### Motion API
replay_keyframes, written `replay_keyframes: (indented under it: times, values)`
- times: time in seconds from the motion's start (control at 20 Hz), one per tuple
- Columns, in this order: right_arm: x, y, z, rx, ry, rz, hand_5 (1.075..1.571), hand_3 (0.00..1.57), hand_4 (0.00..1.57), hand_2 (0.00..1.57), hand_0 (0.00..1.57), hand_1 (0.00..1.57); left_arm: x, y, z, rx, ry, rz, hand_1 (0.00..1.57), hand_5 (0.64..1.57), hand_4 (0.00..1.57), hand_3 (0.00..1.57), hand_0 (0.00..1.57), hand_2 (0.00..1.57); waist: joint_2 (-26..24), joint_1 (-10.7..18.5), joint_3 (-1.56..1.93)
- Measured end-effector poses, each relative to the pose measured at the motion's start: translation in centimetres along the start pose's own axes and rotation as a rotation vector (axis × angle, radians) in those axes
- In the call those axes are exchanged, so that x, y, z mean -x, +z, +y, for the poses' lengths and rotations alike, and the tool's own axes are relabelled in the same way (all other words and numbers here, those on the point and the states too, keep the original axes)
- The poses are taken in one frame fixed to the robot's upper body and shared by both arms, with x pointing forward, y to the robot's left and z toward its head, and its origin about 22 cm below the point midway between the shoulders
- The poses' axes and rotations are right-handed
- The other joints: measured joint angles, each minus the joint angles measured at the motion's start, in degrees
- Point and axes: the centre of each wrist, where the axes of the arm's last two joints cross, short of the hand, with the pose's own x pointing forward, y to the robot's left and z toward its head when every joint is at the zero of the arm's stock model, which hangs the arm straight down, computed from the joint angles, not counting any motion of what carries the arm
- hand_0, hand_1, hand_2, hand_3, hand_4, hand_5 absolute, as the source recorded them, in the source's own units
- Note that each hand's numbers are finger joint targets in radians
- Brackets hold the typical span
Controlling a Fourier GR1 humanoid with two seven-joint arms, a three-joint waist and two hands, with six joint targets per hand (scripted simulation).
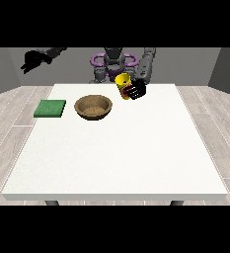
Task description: Pick the cup and pour the ball into the bowl, then pick the bowl and place it on the pad
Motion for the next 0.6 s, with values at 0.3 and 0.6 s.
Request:
replay_keyframes:
  times: [0.3, 0.6]
  values:
    - [-1.8, -1.7, 0.5, -0.050, -0.015, -0.041, 1.568, 0.68, 0.54, 0.34, 0.00, 0.00, -1.1, -2.4, 0.0, 0.013, -0.277, -0.046, 1.48, 1.230, 1.52, 1.57, 1.48, 1.57, 1.9, -3.2, 0.03]
    - [-1.2, -2.3, 1.0, -0.064, -0.013, -0.010, 1.566, 0.69, 0.54, 0.37, 0.00, 0.00, -2.2, -3.4, -1.9, 0.061, -0.563, -0.096, 1.53, 1.318, 1.49, 1.57, 1.53, 1.57, 0.6, -3.7, 0.09]
